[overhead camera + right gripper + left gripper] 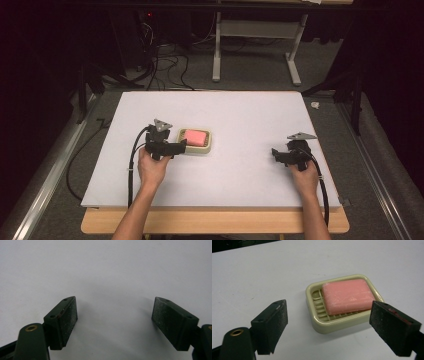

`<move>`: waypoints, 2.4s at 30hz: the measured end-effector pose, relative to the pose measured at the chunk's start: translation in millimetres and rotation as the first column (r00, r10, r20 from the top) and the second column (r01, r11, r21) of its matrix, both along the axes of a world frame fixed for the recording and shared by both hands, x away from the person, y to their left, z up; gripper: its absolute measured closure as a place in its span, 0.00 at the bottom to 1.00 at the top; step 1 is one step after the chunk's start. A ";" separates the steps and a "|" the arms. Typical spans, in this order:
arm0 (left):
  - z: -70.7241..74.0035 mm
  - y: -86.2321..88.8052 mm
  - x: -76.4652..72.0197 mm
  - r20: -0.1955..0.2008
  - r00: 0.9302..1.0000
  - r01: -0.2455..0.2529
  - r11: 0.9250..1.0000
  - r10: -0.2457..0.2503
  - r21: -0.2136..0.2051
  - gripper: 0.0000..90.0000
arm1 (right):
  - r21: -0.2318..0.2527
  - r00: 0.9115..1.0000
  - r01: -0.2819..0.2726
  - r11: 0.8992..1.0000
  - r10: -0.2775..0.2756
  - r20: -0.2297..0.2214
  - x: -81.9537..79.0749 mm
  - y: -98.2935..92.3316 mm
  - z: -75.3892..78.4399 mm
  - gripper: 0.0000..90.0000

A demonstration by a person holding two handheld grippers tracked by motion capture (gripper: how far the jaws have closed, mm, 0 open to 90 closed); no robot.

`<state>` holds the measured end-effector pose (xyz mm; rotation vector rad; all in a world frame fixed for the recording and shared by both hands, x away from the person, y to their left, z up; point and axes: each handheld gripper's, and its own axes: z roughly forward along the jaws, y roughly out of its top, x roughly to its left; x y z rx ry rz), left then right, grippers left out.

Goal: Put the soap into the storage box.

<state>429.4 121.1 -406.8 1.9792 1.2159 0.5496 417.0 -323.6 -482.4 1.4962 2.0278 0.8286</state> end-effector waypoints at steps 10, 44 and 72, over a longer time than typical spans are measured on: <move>-0.1 10.7 -9.9 0.014 1.000 -0.020 0.999 0.021 -0.030 0.18 | 0.000 1.000 0.000 1.000 0.000 0.000 0.0 0.0 0.0 0.24; -16.0 36.3 -34.8 0.004 0.998 -0.055 0.996 0.056 -0.071 0.18 | 0.000 1.000 0.000 1.000 0.000 0.000 0.0 0.1 0.0 0.24; -38.7 50.2 -35.1 -0.058 0.994 -0.092 0.993 0.088 -0.069 0.18 | -0.001 1.000 -0.001 1.000 0.001 -0.001 -0.2 0.1 0.1 0.24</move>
